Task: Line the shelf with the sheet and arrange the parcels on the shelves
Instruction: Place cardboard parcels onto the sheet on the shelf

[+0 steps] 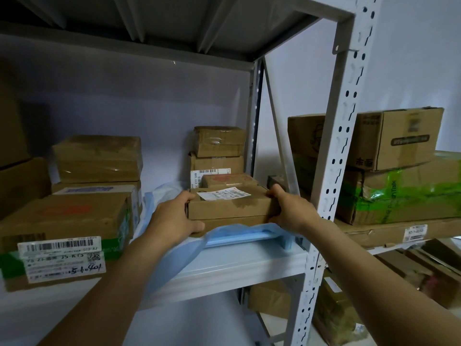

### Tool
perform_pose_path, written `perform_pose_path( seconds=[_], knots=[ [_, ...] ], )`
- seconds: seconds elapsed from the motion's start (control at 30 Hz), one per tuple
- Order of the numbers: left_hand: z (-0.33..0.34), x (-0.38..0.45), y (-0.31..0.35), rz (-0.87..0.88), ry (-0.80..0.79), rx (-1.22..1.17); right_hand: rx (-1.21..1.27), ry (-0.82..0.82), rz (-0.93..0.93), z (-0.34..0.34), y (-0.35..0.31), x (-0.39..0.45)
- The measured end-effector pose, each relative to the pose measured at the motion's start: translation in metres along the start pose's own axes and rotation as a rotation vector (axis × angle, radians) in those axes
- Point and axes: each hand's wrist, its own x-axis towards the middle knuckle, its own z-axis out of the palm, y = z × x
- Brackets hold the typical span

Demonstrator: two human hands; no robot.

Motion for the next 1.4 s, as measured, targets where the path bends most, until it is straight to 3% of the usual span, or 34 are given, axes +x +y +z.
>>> perform_pose_path(
  seconds=[0.23,0.37,0.47,0.53,0.67,0.77,0.9,1.07,1.23,1.33,1.4],
  knots=[
    [0.005,0.002,-0.005,-0.019,0.13,-0.042,0.188,0.116,0.073,0.014,-0.009,-0.004],
    [0.003,-0.005,-0.004,-0.047,0.154,-0.06,0.238,0.07,0.151,0.007,-0.016,-0.006],
    [-0.009,-0.027,0.005,0.033,0.161,-0.088,0.187,0.357,0.182,-0.006,-0.041,-0.009],
    [-0.03,-0.048,0.007,0.106,0.287,-0.182,0.384,0.498,0.096,-0.013,-0.078,-0.011],
    [-0.087,-0.083,-0.023,0.127,0.768,-0.181,0.739,0.338,-0.139,-0.013,-0.168,-0.023],
    [-0.115,-0.094,-0.069,-0.062,0.94,-0.193,0.987,-0.003,-0.104,-0.002,-0.223,-0.039],
    [-0.122,-0.098,-0.109,-0.317,0.667,-0.238,0.997,-0.265,0.065,0.018,-0.263,-0.047],
    [-0.116,-0.107,-0.12,-0.377,0.416,-0.339,1.21,-0.456,0.134,0.037,-0.27,-0.051],
    [-0.118,-0.113,-0.119,-0.21,0.516,-0.426,1.204,-0.344,0.034,0.024,-0.26,-0.054],
    [-0.129,-0.112,-0.099,-0.094,0.584,-0.621,1.311,-0.185,-0.08,0.004,-0.245,-0.047],
    [-0.131,-0.11,-0.079,-0.042,0.578,-0.75,1.352,-0.164,-0.143,-0.008,-0.233,-0.039]
  ],
)
